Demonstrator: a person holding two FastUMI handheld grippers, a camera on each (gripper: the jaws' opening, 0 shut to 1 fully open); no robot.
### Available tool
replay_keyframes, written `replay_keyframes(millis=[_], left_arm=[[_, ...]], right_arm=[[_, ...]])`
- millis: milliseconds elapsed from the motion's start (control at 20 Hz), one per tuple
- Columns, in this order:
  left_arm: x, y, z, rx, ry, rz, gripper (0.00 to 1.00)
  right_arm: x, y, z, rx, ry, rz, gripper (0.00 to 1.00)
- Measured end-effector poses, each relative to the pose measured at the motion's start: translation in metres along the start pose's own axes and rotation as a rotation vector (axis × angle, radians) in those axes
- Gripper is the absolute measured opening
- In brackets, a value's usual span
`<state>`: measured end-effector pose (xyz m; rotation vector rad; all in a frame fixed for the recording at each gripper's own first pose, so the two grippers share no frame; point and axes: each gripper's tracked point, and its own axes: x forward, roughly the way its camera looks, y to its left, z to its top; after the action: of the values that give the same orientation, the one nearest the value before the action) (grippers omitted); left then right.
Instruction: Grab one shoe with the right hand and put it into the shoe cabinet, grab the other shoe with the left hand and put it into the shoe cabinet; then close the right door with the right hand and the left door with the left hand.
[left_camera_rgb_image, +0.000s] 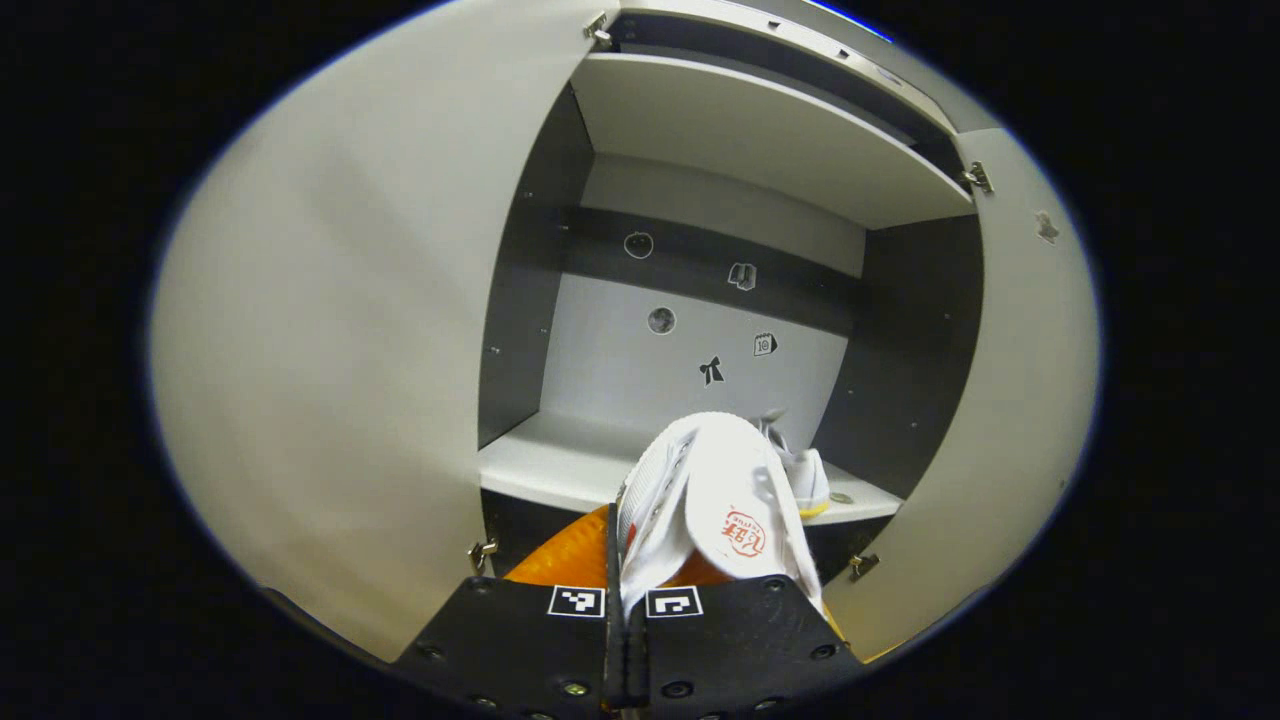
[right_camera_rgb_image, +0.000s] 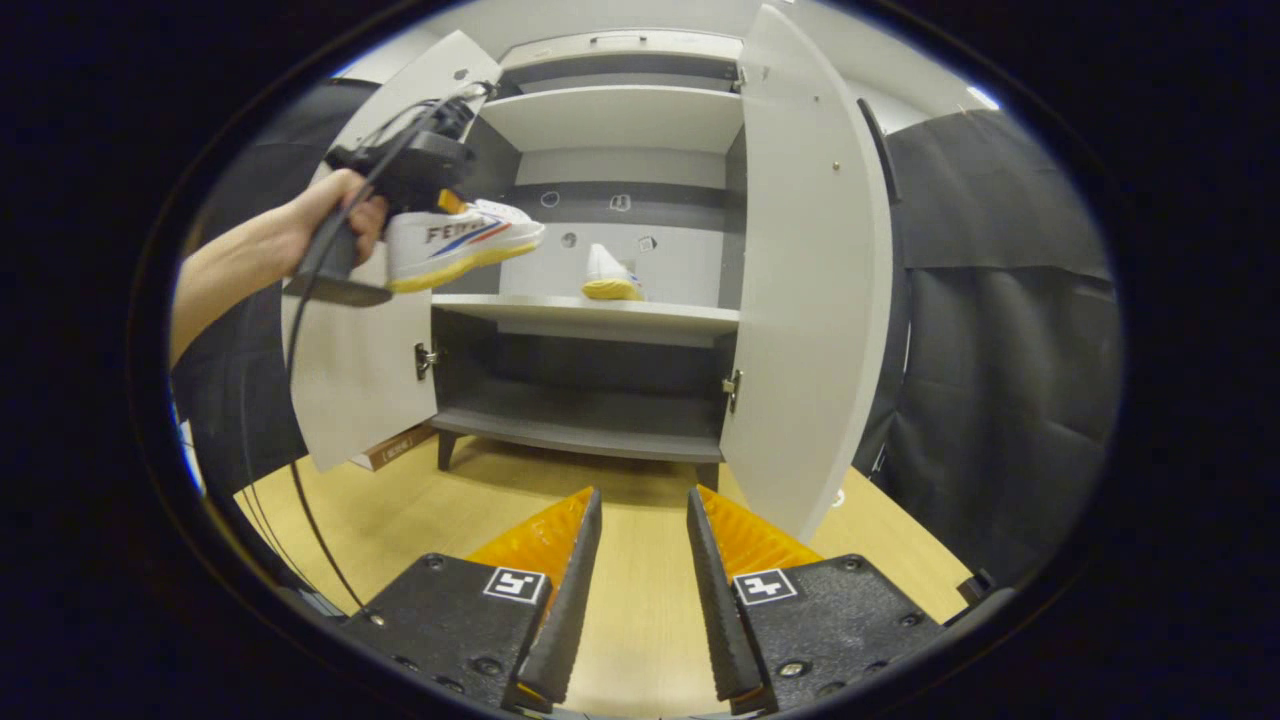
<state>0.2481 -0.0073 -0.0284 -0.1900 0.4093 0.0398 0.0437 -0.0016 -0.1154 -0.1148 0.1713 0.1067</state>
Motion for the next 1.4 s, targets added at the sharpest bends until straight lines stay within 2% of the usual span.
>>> replay_keyframes(millis=[100, 200, 500, 750, 800, 950, 1000, 1050, 1100, 1150, 1200, 1250, 1300, 1400], left_arm=[[0.028, -0.004, 0.011, 0.022, 0.061, 0.031, 0.01], [0.054, -0.006, 0.002, 0.041, 0.113, 0.083, 0.01], [0.102, -0.006, -0.015, 0.077, 0.236, 0.158, 0.01], [0.120, 0.001, -0.039, 0.024, 0.364, 0.186, 0.01], [0.123, 0.000, -0.040, 0.001, 0.376, 0.184, 0.12], [0.127, 0.001, -0.045, -0.024, 0.407, 0.178, 0.12], [0.123, 0.001, -0.046, -0.026, 0.420, 0.172, 0.02], [0.123, 0.000, -0.044, -0.025, 0.412, 0.162, 0.17], [0.123, -0.005, -0.044, -0.032, 0.415, 0.139, 0.07], [0.121, -0.009, -0.042, -0.034, 0.414, 0.117, 0.14], [0.120, -0.009, -0.041, -0.033, 0.412, 0.112, 0.11], [0.119, -0.009, -0.040, -0.032, 0.413, 0.113, 0.42], [0.117, -0.008, -0.040, -0.032, 0.416, 0.119, 0.31], [0.110, -0.009, -0.037, -0.035, 0.419, 0.109, 0.32]], right_arm=[[0.000, -0.004, 0.000, 0.013, 0.003, -0.014, 0.55], [-0.002, -0.006, -0.002, 0.029, 0.008, -0.023, 0.56], [-0.003, -0.018, -0.014, 0.032, 0.046, -0.059, 0.55], [-0.004, -0.029, -0.020, 0.027, 0.065, -0.082, 0.55], [-0.003, -0.031, -0.021, 0.028, 0.069, -0.085, 0.55], [-0.002, -0.033, -0.024, 0.040, 0.081, -0.087, 0.55], [-0.001, -0.034, -0.025, 0.042, 0.081, -0.087, 0.55], [-0.001, -0.034, -0.024, 0.041, 0.079, -0.085, 0.55], [-0.001, -0.034, -0.024, 0.040, 0.077, -0.084, 0.55], [0.000, -0.034, -0.024, 0.040, 0.076, -0.083, 0.55], [0.000, -0.033, -0.025, 0.041, 0.077, -0.081, 0.55], [0.000, -0.033, -0.026, 0.042, 0.080, -0.077, 0.56], [0.000, -0.031, -0.027, 0.044, 0.083, -0.073, 0.56], [-0.001, -0.030, -0.027, 0.046, 0.082, -0.068, 0.56]])
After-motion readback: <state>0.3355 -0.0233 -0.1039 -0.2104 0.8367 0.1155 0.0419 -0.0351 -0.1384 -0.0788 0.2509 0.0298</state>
